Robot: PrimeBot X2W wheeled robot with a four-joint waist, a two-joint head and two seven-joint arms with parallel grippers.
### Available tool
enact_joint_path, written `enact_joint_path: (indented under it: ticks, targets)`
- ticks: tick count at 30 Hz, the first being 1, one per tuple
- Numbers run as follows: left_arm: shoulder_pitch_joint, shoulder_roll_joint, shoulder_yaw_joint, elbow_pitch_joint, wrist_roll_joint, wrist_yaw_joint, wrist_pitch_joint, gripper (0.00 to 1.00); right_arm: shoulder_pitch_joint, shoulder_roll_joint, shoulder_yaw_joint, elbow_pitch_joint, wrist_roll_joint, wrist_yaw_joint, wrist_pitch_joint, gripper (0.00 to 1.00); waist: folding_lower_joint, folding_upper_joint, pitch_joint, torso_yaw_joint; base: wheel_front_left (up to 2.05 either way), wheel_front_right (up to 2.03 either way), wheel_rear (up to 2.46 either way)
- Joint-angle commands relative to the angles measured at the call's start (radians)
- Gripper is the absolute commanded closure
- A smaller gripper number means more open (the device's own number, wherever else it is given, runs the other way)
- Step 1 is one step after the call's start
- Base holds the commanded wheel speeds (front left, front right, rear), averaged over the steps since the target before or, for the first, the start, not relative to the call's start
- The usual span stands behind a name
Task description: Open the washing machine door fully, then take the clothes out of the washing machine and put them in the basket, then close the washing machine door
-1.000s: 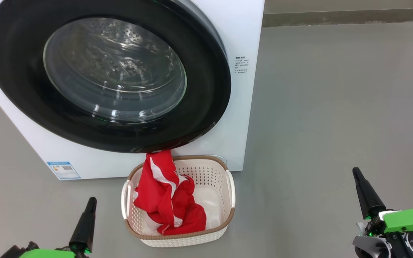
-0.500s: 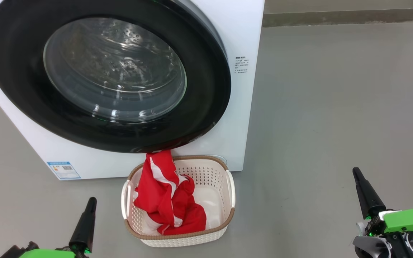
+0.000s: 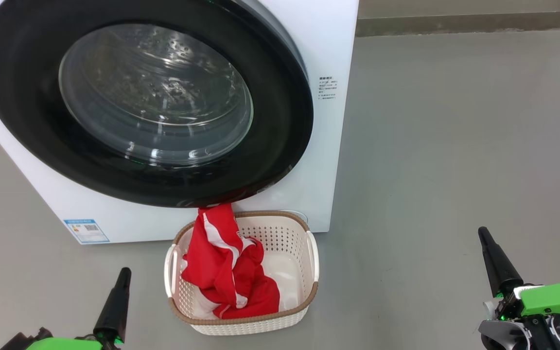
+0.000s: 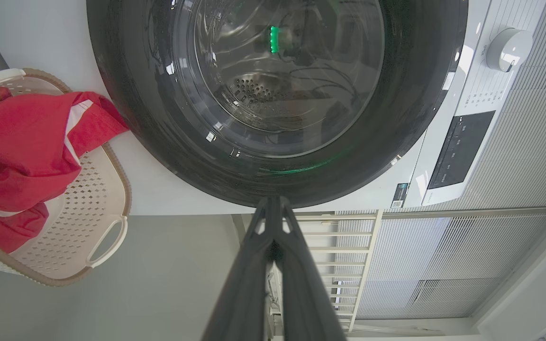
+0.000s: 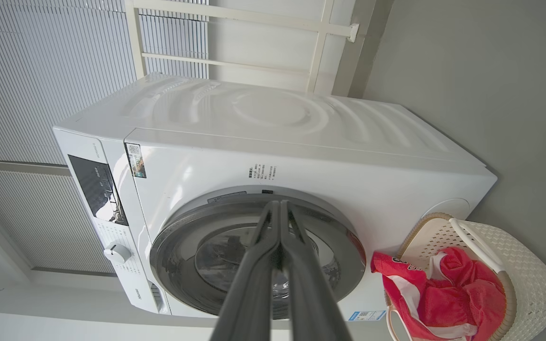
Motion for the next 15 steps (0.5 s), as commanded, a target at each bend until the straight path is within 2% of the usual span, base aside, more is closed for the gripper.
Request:
enact_joint_path:
  ticks: [1, 15]
  targets:
    - [-0.042, 0.017, 0.036, -0.02, -0.007, -0.007, 0.008, 1.0, -0.043, -0.015, 0.014, -0.03, 0.0, 0.001, 0.006, 1.0, 0.0, 0.0, 0.0, 0.0, 0.0, 0.0, 0.0]
    - [-0.042, 0.017, 0.036, -0.02, -0.007, -0.007, 0.008, 1.0, -0.043, -0.015, 0.014, -0.03, -0.001, 0.001, 0.006, 1.0, 0.0, 0.0, 0.0, 0.0, 0.0, 0.0, 0.0]
